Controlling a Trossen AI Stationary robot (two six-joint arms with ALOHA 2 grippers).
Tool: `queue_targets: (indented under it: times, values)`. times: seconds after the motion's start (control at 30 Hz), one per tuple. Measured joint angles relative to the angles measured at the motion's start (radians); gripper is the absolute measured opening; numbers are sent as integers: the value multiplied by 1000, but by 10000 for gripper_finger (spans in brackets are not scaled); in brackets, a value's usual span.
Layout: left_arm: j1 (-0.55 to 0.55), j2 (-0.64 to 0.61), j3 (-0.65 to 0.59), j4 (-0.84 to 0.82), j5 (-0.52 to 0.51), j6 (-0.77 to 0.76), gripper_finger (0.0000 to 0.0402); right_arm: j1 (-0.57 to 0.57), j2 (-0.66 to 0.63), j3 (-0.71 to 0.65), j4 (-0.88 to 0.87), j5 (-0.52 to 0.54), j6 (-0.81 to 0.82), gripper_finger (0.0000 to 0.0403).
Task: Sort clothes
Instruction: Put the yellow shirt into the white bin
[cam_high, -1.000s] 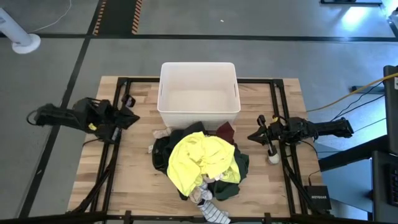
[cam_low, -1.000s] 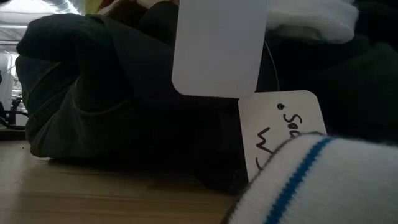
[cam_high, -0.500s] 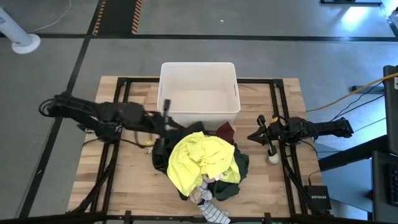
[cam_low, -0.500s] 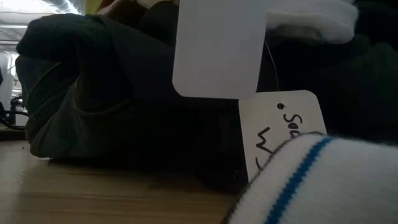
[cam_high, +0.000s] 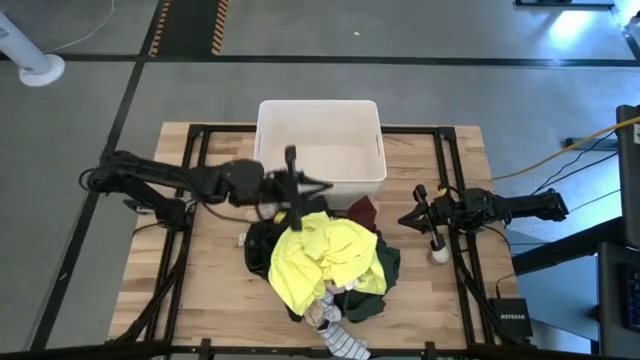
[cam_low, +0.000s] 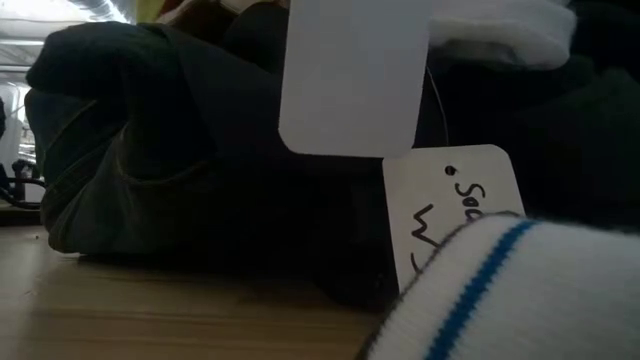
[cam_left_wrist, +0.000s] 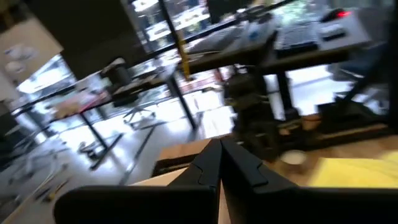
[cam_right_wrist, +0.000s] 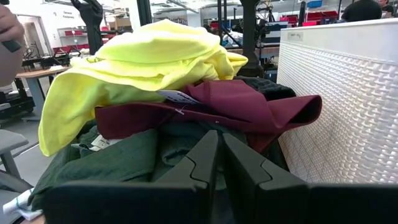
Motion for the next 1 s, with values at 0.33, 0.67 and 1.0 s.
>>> queue_targets:
  times: [0.33, 0.67, 1.0]
  values:
    - [180, -10, 0, 79, -1, -43, 55, 0, 0, 0, 0, 0, 0, 40]
    - [342, -35, 0, 389, -1, 39, 177, 0, 0, 0, 0, 0, 0, 40]
    - [447, -63, 0, 566, -2, 93, 187, 0, 0, 0, 0, 0, 0, 40]
